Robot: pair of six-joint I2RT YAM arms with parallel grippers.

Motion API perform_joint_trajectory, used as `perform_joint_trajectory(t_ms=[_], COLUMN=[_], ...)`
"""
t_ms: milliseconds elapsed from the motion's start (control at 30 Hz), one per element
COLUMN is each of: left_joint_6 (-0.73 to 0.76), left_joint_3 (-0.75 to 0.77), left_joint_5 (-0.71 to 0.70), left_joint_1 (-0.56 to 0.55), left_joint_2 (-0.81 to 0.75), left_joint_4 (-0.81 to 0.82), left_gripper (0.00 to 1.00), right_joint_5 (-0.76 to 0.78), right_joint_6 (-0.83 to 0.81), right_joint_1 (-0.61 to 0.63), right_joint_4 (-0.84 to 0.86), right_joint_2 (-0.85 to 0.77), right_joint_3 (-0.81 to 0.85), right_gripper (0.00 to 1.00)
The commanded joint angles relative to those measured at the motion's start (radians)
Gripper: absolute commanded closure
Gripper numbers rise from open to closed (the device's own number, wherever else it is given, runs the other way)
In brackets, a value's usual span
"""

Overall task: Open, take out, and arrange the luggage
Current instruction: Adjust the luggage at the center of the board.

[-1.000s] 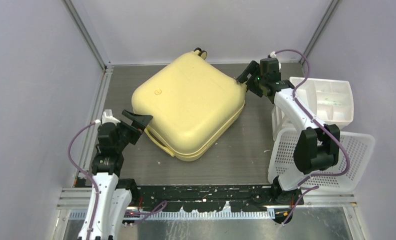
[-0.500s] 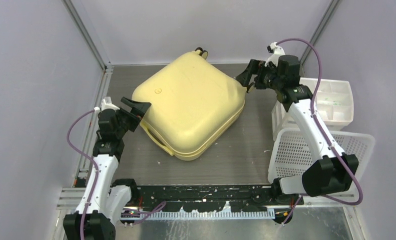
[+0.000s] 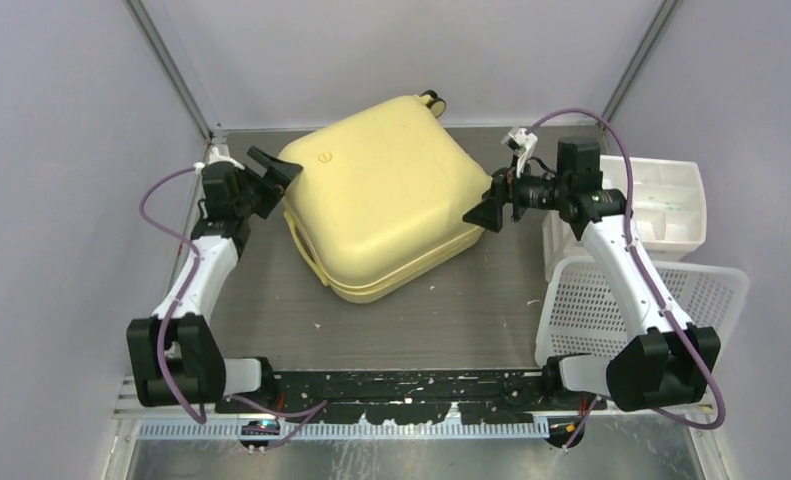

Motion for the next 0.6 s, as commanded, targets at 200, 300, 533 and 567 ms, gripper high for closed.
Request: perform_joint_trajectory(t_ms=[200, 300, 533, 567], left_joint_6=[0.214, 0.303, 0.360, 0.339], left_joint_3=[0.380, 0.408, 0.231, 0.193], left_joint_5=[0.057, 0.054, 0.159, 0.184], left_joint_1=[-0.003, 0.008, 0.007, 0.007], left_joint_2=[0.261, 0.195, -0.091, -0.135], left_joint_4=[-0.139, -0.221, -0.301, -0.294], left_gripper=[0.07, 0.07, 0.07, 0.07], right_joint_5=[-0.065, 0.052, 0.358, 0.397], right_joint_6=[-0.260, -0.168, 0.011, 0.029], right_joint_1=[0.013, 0.060, 0.223, 0.260], right_joint_4=[-0.097, -0.065, 0.115, 0.136], right_joint_2=[-0.024, 0.033, 0.092, 0.099], right_joint_3=[-0.038, -0.015, -0.026, -0.025], right_gripper=[0.21, 0.33, 0.47, 0.47])
